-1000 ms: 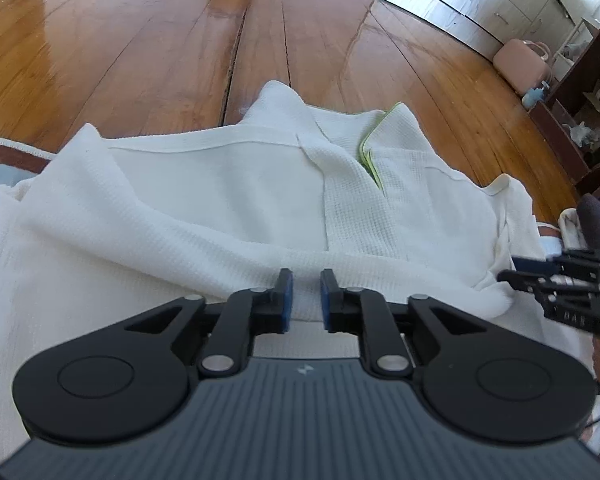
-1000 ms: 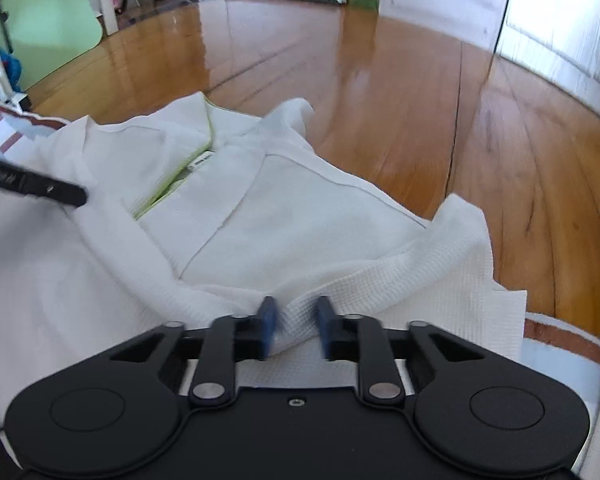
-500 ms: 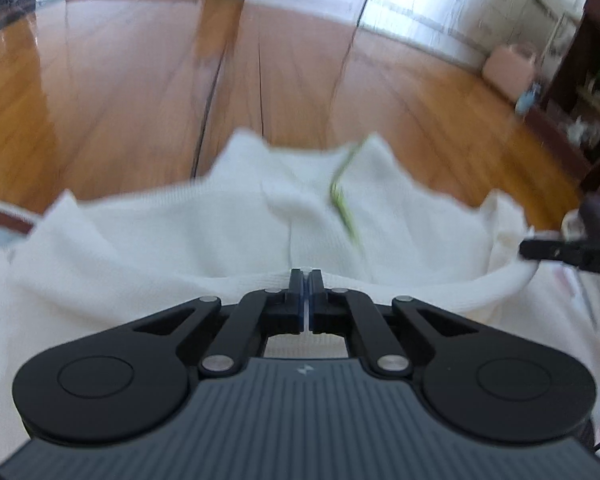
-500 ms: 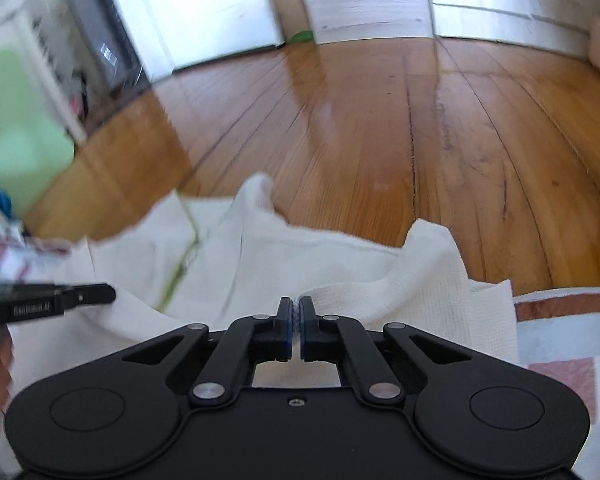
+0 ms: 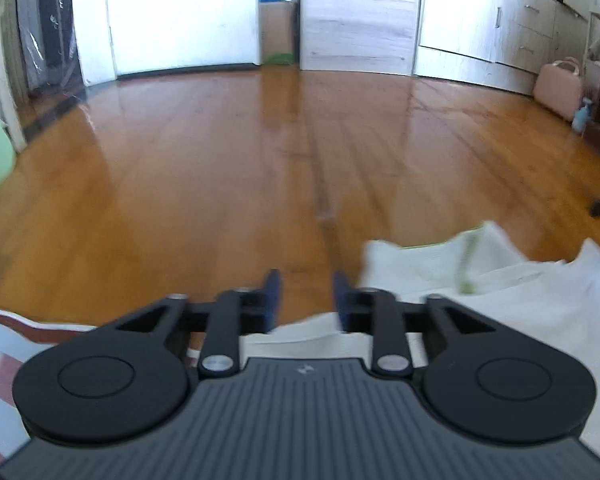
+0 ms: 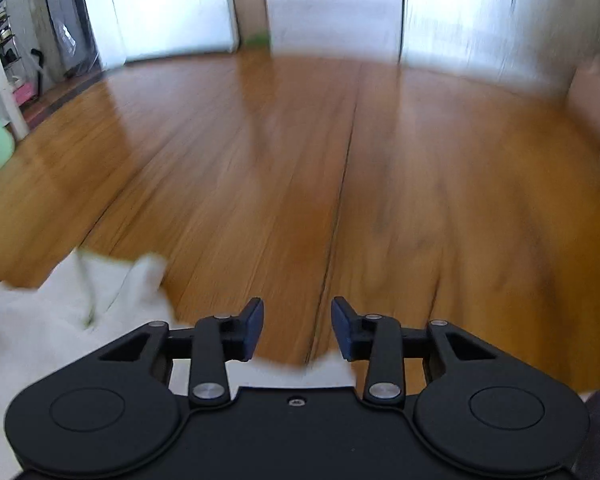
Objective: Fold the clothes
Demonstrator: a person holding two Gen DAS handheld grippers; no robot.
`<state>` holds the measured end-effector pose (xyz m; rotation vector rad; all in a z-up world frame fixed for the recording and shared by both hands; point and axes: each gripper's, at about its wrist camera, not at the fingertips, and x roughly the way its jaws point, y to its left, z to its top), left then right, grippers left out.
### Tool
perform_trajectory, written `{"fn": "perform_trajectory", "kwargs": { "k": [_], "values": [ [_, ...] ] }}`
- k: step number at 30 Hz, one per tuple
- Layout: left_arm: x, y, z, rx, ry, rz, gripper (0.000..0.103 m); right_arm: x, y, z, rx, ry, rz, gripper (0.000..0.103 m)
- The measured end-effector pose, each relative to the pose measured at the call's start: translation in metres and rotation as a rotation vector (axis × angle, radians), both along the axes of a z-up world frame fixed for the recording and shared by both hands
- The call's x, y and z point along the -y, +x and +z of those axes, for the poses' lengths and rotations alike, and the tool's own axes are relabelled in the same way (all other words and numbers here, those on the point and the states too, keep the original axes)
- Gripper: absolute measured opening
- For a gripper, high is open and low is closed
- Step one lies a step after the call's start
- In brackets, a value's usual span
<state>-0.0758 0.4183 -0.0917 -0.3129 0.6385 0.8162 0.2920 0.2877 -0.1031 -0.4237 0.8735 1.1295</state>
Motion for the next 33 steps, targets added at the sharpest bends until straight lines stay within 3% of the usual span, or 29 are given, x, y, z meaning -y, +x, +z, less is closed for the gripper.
{"fn": "perform_trajectory", "kwargs": {
  "k": [5,7,8,12,14,15,16,18,19,20,21,23,26,27,28,29,31,33],
  "values": [
    [-0.037,-0.047,-0.022,0.081,-0.240,0.049,0.033,0.021,0.009,-0.038,-0.096,-0.033,-0.039,0.055],
    [-0.040,-0.051,-0.033,0.098,-0.293,0.052,0.042,0.029,0.010,-0.053,-0.185,-0.019,-0.069,0.055],
    [-0.040,-0.047,-0.040,0.077,-0.300,0.043,0.043,0.031,0.006,-0.056,-0.181,-0.023,-0.076,0.055],
    [-0.032,-0.022,-0.053,-0.055,-0.180,0.010,0.043,0.024,-0.015,-0.060,-0.028,-0.061,-0.033,0.055],
    [-0.036,-0.011,-0.057,-0.053,-0.201,-0.036,0.052,0.018,-0.027,-0.059,0.053,-0.086,-0.004,0.046],
    [-0.034,-0.005,-0.061,-0.083,-0.193,-0.067,0.067,0.016,-0.035,-0.056,0.124,-0.110,0.000,0.046],
    [-0.031,0.002,-0.065,-0.130,-0.176,-0.103,0.066,0.014,-0.043,-0.053,0.182,-0.123,0.013,0.046],
    [-0.025,0.015,-0.074,-0.222,-0.140,-0.174,0.060,0.011,-0.054,-0.048,0.194,-0.118,0.077,0.047],
    [-0.023,0.017,-0.075,-0.235,-0.132,-0.210,0.041,0.009,-0.057,-0.048,0.173,-0.127,0.094,0.047],
    [-0.027,0.015,-0.073,-0.213,-0.161,-0.206,0.028,0.006,-0.057,-0.051,0.155,-0.142,0.099,0.047],
    [-0.033,0.011,-0.071,-0.182,-0.206,-0.181,0.004,0.004,-0.058,-0.055,0.150,-0.161,0.094,0.047],
    [-0.043,0.003,-0.068,-0.135,-0.262,-0.132,0.003,0.002,-0.053,-0.063,0.152,-0.187,0.069,0.050],
    [-0.045,-0.011,-0.065,-0.104,-0.247,-0.061,0.002,0.005,-0.045,-0.068,0.105,-0.159,0.012,0.051],
    [-0.045,-0.016,-0.060,-0.085,-0.208,-0.026,0.002,0.006,-0.042,-0.069,0.080,-0.145,-0.009,0.049],
    [-0.043,-0.023,-0.052,-0.063,-0.152,0.015,0.002,0.009,-0.039,-0.068,0.065,-0.127,-0.024,0.009],
    [-0.042,-0.029,-0.044,-0.040,-0.096,0.056,0.002,0.015,-0.038,-0.062,0.085,-0.103,-0.041,0.000],
    [-0.047,-0.045,-0.034,0.075,-0.122,0.126,0.002,0.026,-0.043,-0.048,0.176,-0.024,-0.105,0.000],
    [-0.053,-0.047,-0.036,0.092,-0.160,0.150,0.004,0.035,-0.046,-0.034,0.188,0.051,-0.133,0.000]
  ]
}}
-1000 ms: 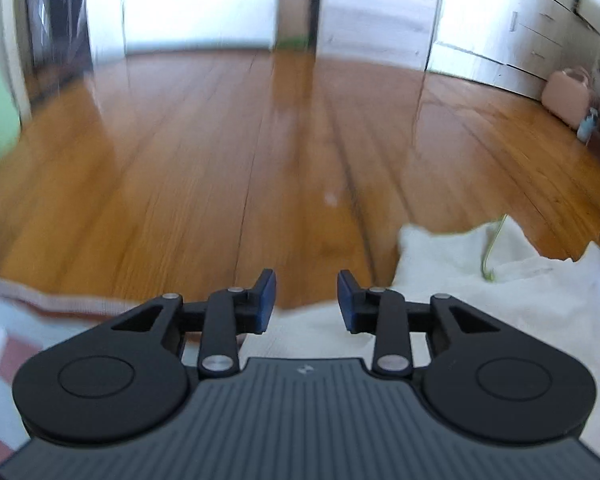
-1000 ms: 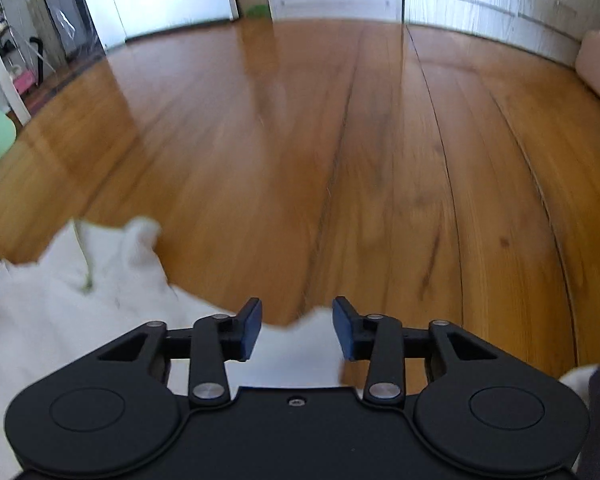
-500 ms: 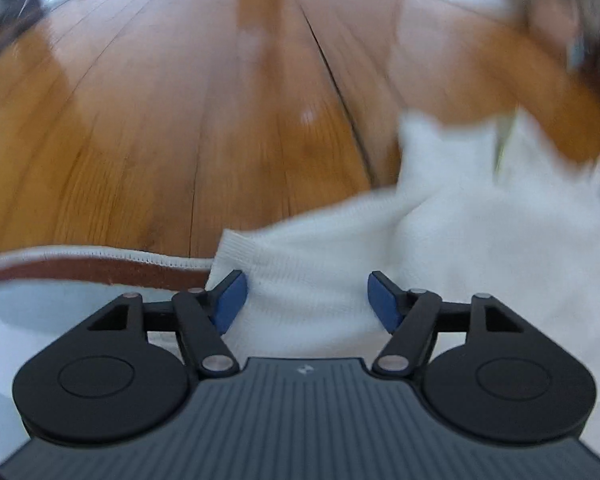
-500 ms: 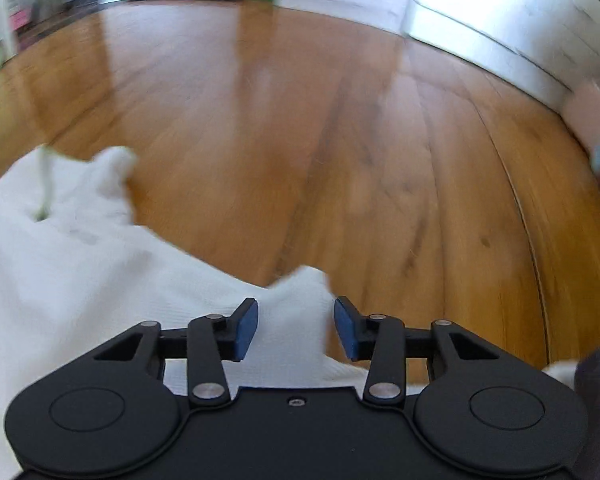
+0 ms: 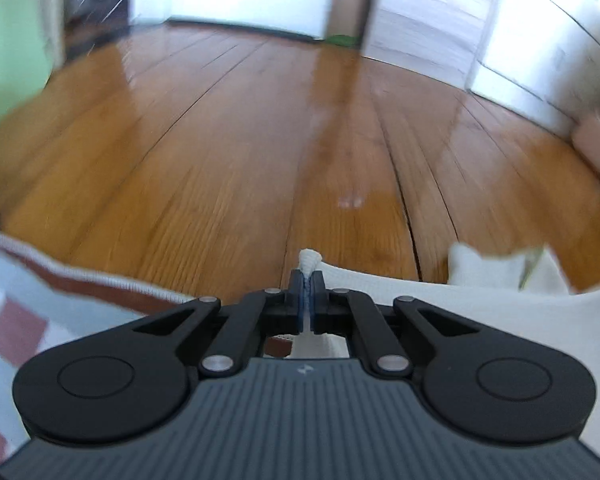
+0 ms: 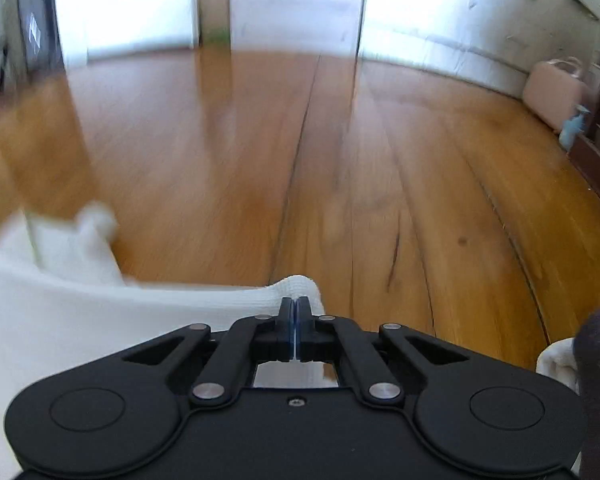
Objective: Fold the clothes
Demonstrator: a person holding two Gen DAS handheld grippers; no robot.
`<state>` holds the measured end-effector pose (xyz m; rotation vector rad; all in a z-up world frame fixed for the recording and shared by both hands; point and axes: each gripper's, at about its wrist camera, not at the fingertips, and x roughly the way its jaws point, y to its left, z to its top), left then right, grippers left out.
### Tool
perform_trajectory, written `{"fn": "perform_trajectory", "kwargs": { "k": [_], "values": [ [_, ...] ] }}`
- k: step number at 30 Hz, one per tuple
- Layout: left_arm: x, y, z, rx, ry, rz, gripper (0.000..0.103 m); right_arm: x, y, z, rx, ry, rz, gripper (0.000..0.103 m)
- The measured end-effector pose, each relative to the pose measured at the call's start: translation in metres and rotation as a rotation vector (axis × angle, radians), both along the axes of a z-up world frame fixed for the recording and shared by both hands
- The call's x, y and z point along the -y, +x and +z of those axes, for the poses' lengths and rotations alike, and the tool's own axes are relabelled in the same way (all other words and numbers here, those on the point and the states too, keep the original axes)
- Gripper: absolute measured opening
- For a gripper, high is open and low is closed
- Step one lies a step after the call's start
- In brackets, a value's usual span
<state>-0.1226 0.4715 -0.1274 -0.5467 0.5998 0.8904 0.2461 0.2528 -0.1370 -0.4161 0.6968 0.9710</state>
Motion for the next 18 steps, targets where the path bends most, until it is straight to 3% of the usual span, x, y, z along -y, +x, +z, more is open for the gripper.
{"fn": "perform_trajectory", "kwargs": {
  "k": [4,5,7,8,9,11,12,13,16,18],
  "values": [
    [0.001,0.018,-0.021,-0.153,0.050,0.020,0.004,-0.013,0.007,-0.016,0.059,-0.128,-0.035,0.000],
    [-0.002,0.021,-0.028,-0.167,0.019,0.012,0.005,-0.015,0.008,-0.020,0.080,-0.162,-0.055,0.000],
    [-0.011,0.022,-0.036,-0.161,-0.071,-0.006,0.007,-0.012,0.001,-0.015,0.215,-0.191,-0.115,0.001],
    [-0.014,0.018,-0.034,-0.145,-0.111,0.000,0.007,-0.004,-0.007,-0.005,0.279,-0.168,-0.133,0.007],
    [-0.010,0.012,-0.024,-0.124,-0.109,0.008,0.008,0.007,-0.010,0.009,0.238,-0.121,-0.156,0.011],
    [0.005,-0.002,0.003,-0.077,-0.062,0.027,0.024,0.030,-0.017,0.037,0.156,-0.027,-0.200,0.048],
    [0.013,-0.009,0.017,-0.053,-0.038,0.037,0.054,0.043,-0.022,0.048,0.105,0.022,-0.212,0.053],
    [0.024,-0.015,0.027,-0.042,-0.031,0.043,0.073,0.058,-0.028,0.056,0.034,0.072,-0.202,0.054],
    [0.064,-0.027,0.043,-0.038,-0.061,0.006,0.073,0.093,-0.052,0.058,-0.186,0.134,-0.086,0.054],
    [0.089,-0.026,0.037,-0.089,-0.103,-0.009,0.073,0.109,-0.076,0.045,-0.264,0.102,-0.023,0.054]
  ]
}}
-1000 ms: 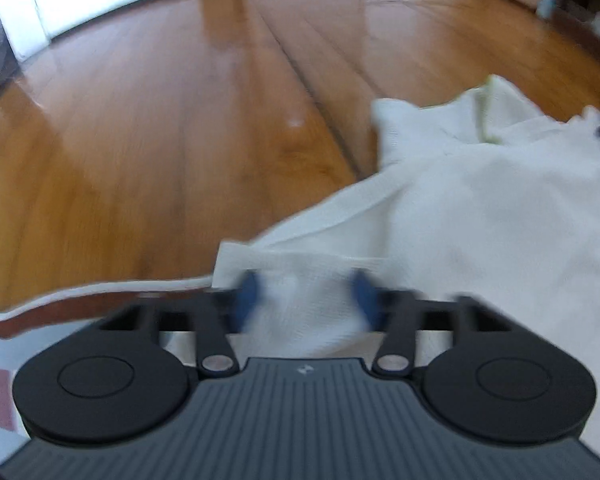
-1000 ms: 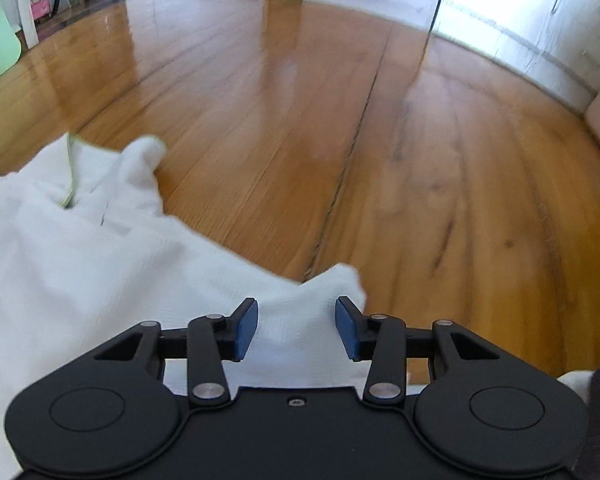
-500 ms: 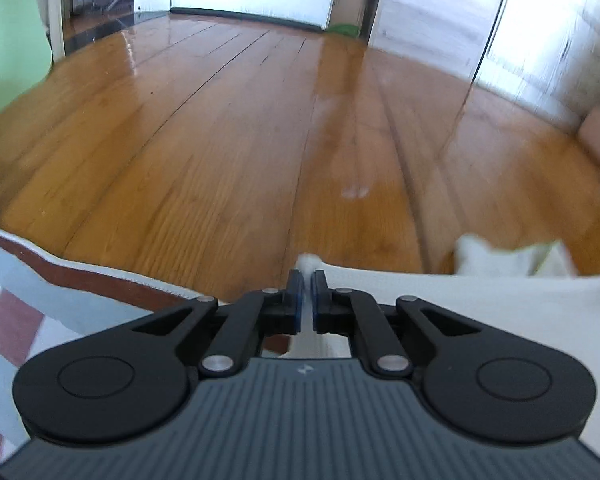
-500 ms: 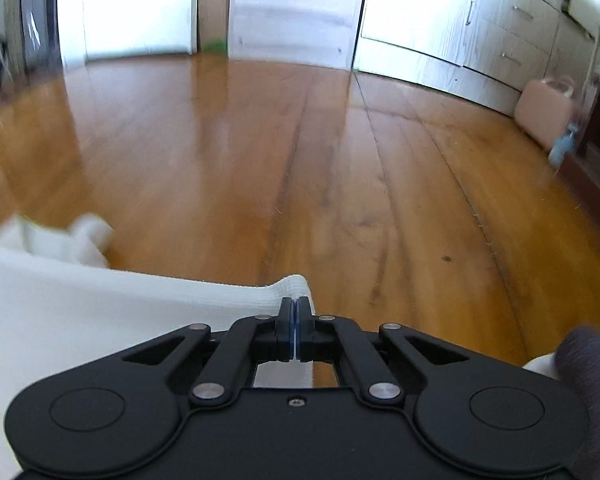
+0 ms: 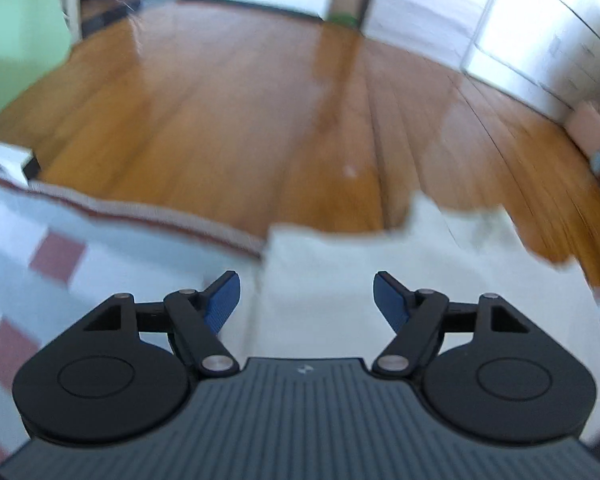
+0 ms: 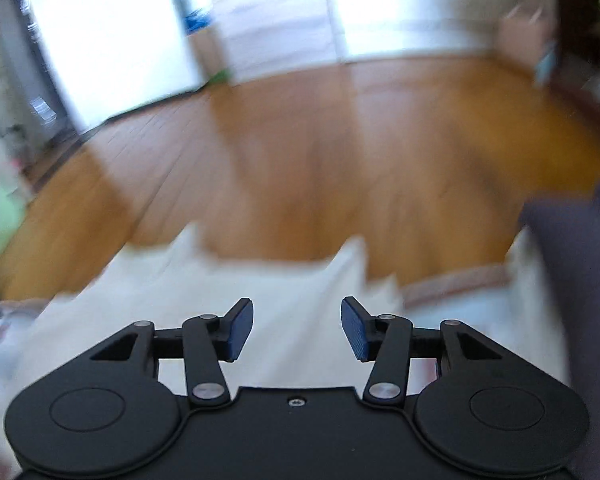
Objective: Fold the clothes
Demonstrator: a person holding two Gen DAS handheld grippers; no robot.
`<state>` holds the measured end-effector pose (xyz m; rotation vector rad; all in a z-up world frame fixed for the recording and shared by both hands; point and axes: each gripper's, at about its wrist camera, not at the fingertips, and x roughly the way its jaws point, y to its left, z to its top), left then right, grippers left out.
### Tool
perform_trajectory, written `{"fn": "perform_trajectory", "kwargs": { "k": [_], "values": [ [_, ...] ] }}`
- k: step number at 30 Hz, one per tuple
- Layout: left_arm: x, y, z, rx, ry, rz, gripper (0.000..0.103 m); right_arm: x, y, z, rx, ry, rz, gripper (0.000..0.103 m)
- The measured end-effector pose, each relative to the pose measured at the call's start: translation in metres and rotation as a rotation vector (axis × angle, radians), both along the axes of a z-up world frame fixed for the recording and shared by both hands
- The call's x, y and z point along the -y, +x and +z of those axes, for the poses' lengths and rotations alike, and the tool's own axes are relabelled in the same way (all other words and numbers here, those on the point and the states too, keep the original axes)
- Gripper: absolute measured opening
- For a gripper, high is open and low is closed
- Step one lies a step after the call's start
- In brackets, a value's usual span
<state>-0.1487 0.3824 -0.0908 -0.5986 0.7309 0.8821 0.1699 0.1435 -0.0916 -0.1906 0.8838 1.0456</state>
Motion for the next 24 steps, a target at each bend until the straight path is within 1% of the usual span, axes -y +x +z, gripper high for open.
{"fn": "perform_trajectory", "kwargs": {
  "k": [2,3,4,5,6,7,8,9,10,11,12,13,15,16,18,19,20,21,22,24],
  "values": [
    [0.024,0.002,-0.011,-0.064,-0.039,-0.012,0.073,0.009,-0.026,-0.017,0.006,-0.071,0.054,0.054],
    [0.035,-0.002,-0.020,-0.109,-0.053,-0.005,0.073,0.014,-0.039,-0.025,0.009,-0.106,0.081,0.054],
    [0.047,-0.008,-0.029,-0.159,-0.066,0.007,0.073,0.017,-0.049,-0.035,0.031,-0.151,0.095,0.054],
    [0.056,-0.017,-0.037,-0.208,-0.087,0.029,0.073,0.019,-0.056,-0.047,0.086,-0.214,0.085,0.055],
    [0.060,-0.025,-0.044,-0.255,-0.127,0.061,0.071,0.024,-0.061,-0.058,0.142,-0.273,0.069,0.055],
    [0.066,-0.029,-0.047,-0.281,-0.141,0.076,0.070,0.033,-0.065,-0.066,0.198,-0.322,0.040,0.056],
    [0.073,-0.032,-0.048,-0.297,-0.139,0.082,0.070,0.042,-0.068,-0.075,0.253,-0.371,0.011,0.068],
    [0.080,-0.035,-0.048,-0.313,-0.137,0.088,0.072,0.052,-0.069,-0.080,0.292,-0.405,-0.022,0.074],
    [0.087,-0.038,-0.048,-0.330,-0.135,0.094,0.072,0.063,-0.067,-0.079,0.298,-0.410,-0.062,0.079],
    [0.094,-0.041,-0.049,-0.346,-0.133,0.100,0.072,0.075,-0.062,-0.077,0.294,-0.412,-0.108,0.079],
    [0.100,-0.043,-0.049,-0.362,-0.131,0.106,0.072,0.087,-0.054,-0.075,0.263,-0.408,-0.169,0.079],
    [0.105,-0.044,-0.049,-0.390,-0.122,0.111,0.072,0.099,-0.046,-0.073,0.212,-0.396,-0.230,0.079],
    [0.114,-0.042,-0.038,-0.388,-0.073,0.121,0.070,0.124,-0.034,-0.067,0.084,-0.362,-0.329,0.079],
    [0.121,-0.041,-0.027,-0.342,-0.029,0.111,0.070,0.134,-0.030,-0.064,0.029,-0.333,-0.340,0.079],
    [0.141,-0.034,0.001,-0.183,0.073,0.033,0.072,0.153,-0.028,-0.057,-0.072,-0.243,-0.343,0.080],
    [0.150,-0.026,0.013,-0.110,0.093,-0.015,0.072,0.159,-0.030,-0.056,-0.125,-0.180,-0.333,0.080],
    [0.159,-0.018,0.023,-0.041,0.099,-0.066,0.072,0.165,-0.031,-0.055,-0.177,-0.116,-0.322,0.080],
    [0.165,-0.006,0.026,0.004,0.071,-0.106,0.072,0.169,-0.031,-0.057,-0.236,-0.060,-0.312,0.080],
    [0.171,0.007,0.027,0.037,0.028,-0.141,0.072,0.169,-0.029,-0.063,-0.307,-0.016,-0.304,0.080],
    [0.183,0.034,0.018,0.042,-0.030,-0.197,0.072,0.167,-0.025,-0.077,-0.442,0.059,-0.296,0.081]
  ]
}}
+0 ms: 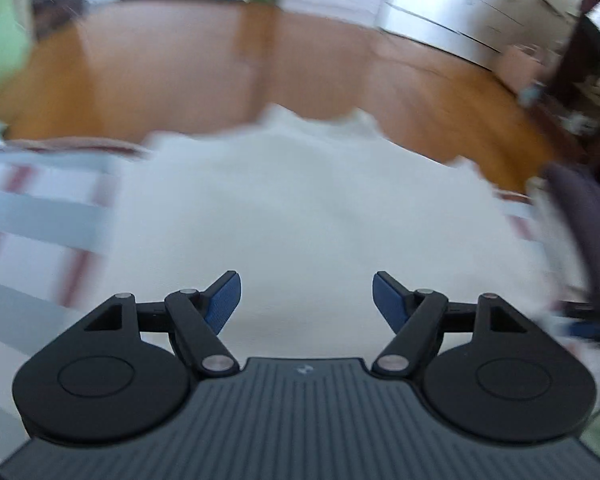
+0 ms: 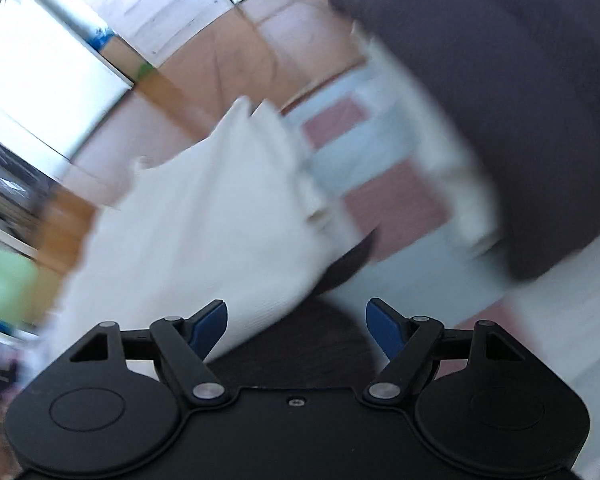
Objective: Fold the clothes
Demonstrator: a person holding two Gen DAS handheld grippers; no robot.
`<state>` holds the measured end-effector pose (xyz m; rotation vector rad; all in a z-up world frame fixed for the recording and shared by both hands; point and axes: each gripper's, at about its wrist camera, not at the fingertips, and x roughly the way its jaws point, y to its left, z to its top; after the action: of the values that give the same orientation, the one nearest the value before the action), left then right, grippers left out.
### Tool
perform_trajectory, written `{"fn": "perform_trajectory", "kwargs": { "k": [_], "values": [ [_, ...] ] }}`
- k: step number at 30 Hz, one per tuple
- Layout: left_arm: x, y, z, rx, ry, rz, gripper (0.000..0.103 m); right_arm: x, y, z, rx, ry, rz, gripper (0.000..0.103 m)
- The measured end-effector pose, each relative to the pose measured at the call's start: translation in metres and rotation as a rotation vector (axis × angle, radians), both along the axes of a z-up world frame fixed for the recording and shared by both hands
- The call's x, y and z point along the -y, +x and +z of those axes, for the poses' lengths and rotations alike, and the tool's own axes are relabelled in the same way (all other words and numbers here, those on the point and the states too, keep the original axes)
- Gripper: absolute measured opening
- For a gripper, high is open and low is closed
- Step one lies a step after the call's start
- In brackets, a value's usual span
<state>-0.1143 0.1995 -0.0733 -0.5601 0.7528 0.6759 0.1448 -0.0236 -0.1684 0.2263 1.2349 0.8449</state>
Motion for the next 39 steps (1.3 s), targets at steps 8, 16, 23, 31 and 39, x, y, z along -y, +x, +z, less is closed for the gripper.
{"fn": "perform_trajectory", "kwargs": {
  "k": [8,16,23,31,39],
  "values": [
    [0.100,0.085,-0.028,-0.174,0.361,-0.386,0.072,-0.014,0.018,-0.023,-0.155,0.100,-0.017,0.081],
    [0.117,0.139,-0.060,-0.261,0.307,-0.595,0.072,-0.039,0.052,-0.047,-0.209,0.183,-0.063,0.055],
    [0.063,0.149,-0.073,-0.238,-0.027,-0.467,0.066,-0.058,0.047,-0.021,-0.130,0.272,-0.009,0.014],
    [0.015,0.087,-0.016,0.037,-0.205,-0.344,0.067,-0.109,0.025,0.060,0.021,0.375,0.286,0.014],
    [-0.063,-0.028,0.021,0.176,-0.119,-0.005,0.067,-0.226,-0.040,0.141,0.184,0.320,0.680,0.014]
  ]
}}
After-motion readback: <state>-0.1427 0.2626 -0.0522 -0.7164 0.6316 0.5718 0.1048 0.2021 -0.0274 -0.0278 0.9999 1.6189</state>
